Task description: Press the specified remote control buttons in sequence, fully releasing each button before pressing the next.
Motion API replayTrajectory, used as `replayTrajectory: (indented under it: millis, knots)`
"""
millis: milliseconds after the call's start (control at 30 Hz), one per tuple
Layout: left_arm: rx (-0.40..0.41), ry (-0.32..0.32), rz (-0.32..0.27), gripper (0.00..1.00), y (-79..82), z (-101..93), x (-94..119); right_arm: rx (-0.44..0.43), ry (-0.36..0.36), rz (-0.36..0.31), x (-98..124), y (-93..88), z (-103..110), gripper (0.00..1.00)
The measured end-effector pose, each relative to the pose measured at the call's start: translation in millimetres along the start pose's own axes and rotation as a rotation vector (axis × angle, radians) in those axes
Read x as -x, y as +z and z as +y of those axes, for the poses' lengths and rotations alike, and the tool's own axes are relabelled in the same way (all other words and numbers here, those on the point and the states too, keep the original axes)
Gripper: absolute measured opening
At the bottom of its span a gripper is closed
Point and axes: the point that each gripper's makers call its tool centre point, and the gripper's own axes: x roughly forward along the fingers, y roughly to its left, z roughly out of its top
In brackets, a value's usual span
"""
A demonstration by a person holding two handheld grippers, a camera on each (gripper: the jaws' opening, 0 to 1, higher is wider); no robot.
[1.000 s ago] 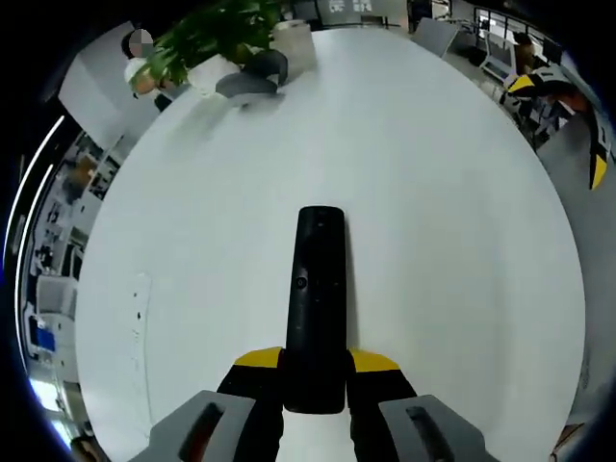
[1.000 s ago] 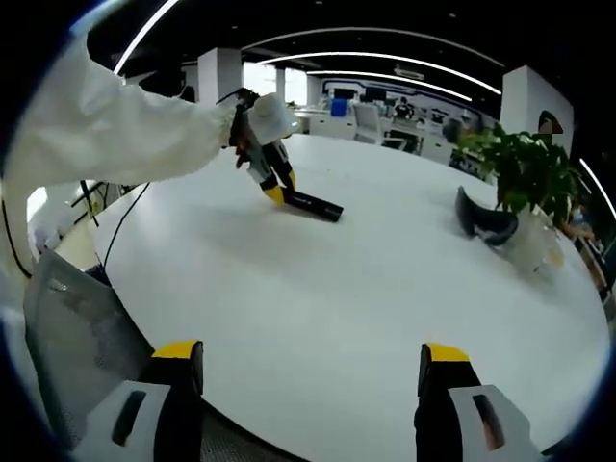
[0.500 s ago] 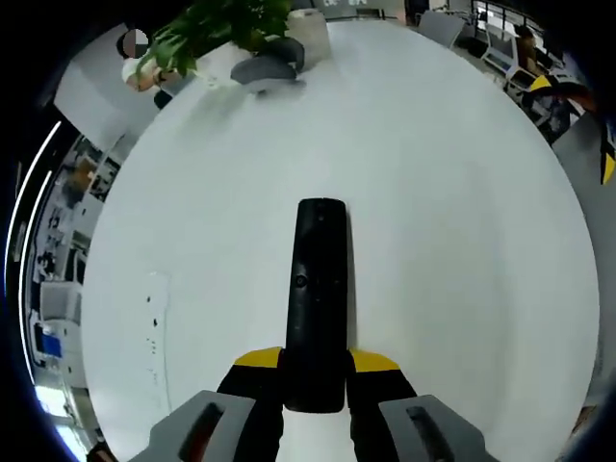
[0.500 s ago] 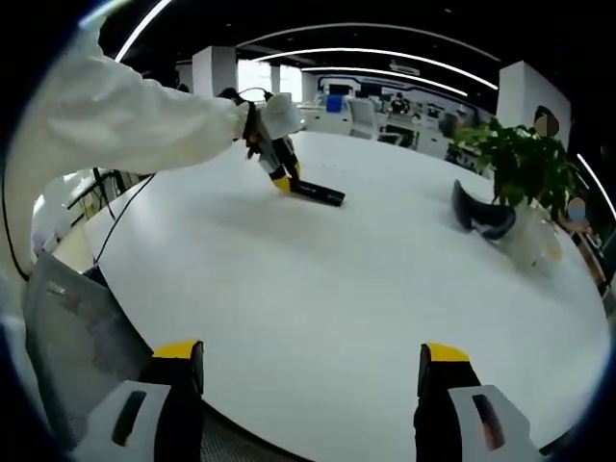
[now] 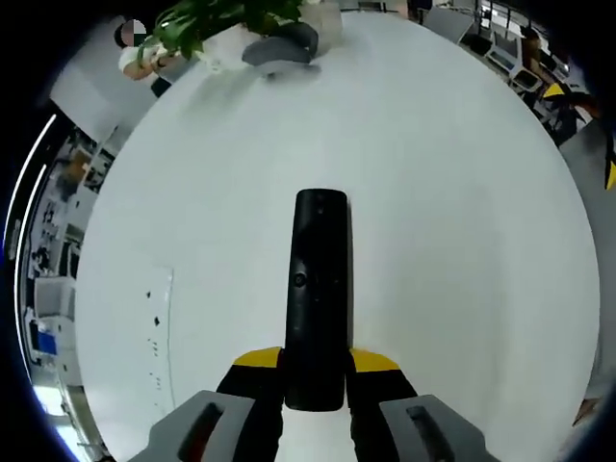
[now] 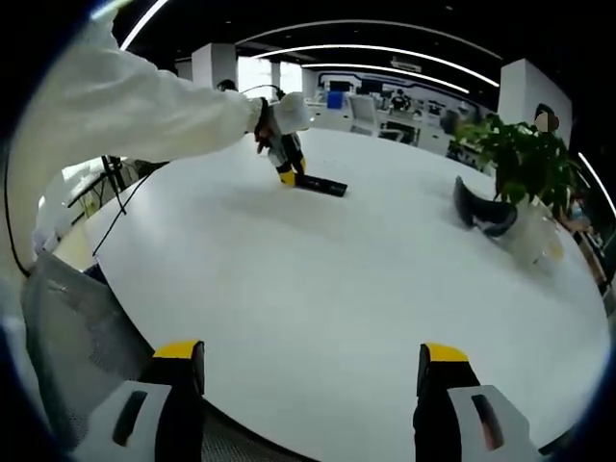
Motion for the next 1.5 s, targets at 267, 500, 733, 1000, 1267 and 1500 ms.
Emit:
replayTrajectory:
  millis: [267, 500, 733, 1000, 1267, 1500]
  knots:
    - [0.116, 0.098, -0.007, 0.31, -3.2, 6.3, 3, 0.001, 0.0, -0.014, 1, 2.6, 0, 0.92]
    - [0.243, 0.206, -0.003, 0.35, -7.5, 5.6, 8, 0.002, -0.009, -0.039, 3, 6.5, -1, 0.93]
    - [0.465, 0.304, -0.02, 0.5, -17.3, 11.1, 14, 0.006, -0.018, -0.051, 3, 8.4, -2, 0.95]
    - [0.793, 0.314, -0.227, 0.69, -8.0, -7.0, 25, 0.016, -0.022, -0.062, 4, 10.5, -2, 0.96]
    - [0.919, 0.339, -0.31, 0.8, -15.5, -32.2, 38, 0.058, -0.027, -0.079, 5, 13.6, 1, 0.98]
    - [0.974, 0.369, -0.376, 0.88, -23.5, -62.9, 59, 0.049, -0.032, -0.101, 7, 17.0, -1, 0.99]
